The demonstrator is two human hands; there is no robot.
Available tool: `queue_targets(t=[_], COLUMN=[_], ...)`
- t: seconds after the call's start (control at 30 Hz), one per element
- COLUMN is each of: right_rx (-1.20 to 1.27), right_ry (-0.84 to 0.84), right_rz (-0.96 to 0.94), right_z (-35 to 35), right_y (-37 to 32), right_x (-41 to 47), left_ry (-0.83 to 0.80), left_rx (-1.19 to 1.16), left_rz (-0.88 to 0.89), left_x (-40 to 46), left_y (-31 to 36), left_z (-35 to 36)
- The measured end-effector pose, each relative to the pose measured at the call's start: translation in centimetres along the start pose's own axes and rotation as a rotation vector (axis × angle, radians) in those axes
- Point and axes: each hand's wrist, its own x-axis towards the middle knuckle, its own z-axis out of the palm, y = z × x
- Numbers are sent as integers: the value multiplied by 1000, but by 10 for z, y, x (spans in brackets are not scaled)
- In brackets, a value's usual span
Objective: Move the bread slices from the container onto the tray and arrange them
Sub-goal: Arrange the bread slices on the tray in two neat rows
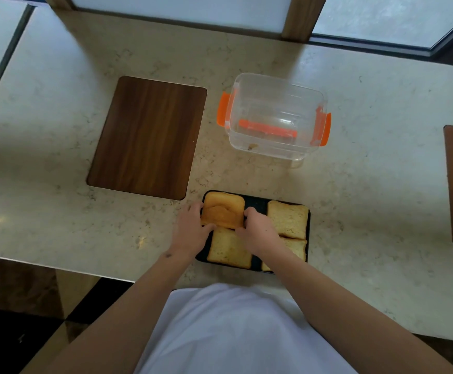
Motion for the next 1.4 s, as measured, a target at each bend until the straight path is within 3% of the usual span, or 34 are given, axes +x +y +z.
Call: queue_targets(t=[0.5, 0.7, 1.0, 1.27, 1.4], right_rx=[-170, -165, 134, 134, 136], right_ry=[26, -19, -58, -165, -247], right_rz=[-26, 21, 173, 191, 180], right_z=[-4, -3, -5, -11, -14], right_y=[-6, 2, 9, 24, 30], right_x=[-8, -21, -23, -17, -19], left_ry=[69, -229, -287, -432, -453], left_rx=[11, -123, -178, -426, -775], left_rz=[-31, -254, -312, -435, -558], left_x=[-18, -40, -38, -37, -34], left_y=[0, -20, -3, 0, 1], left_z=[-1, 11, 19, 12, 7])
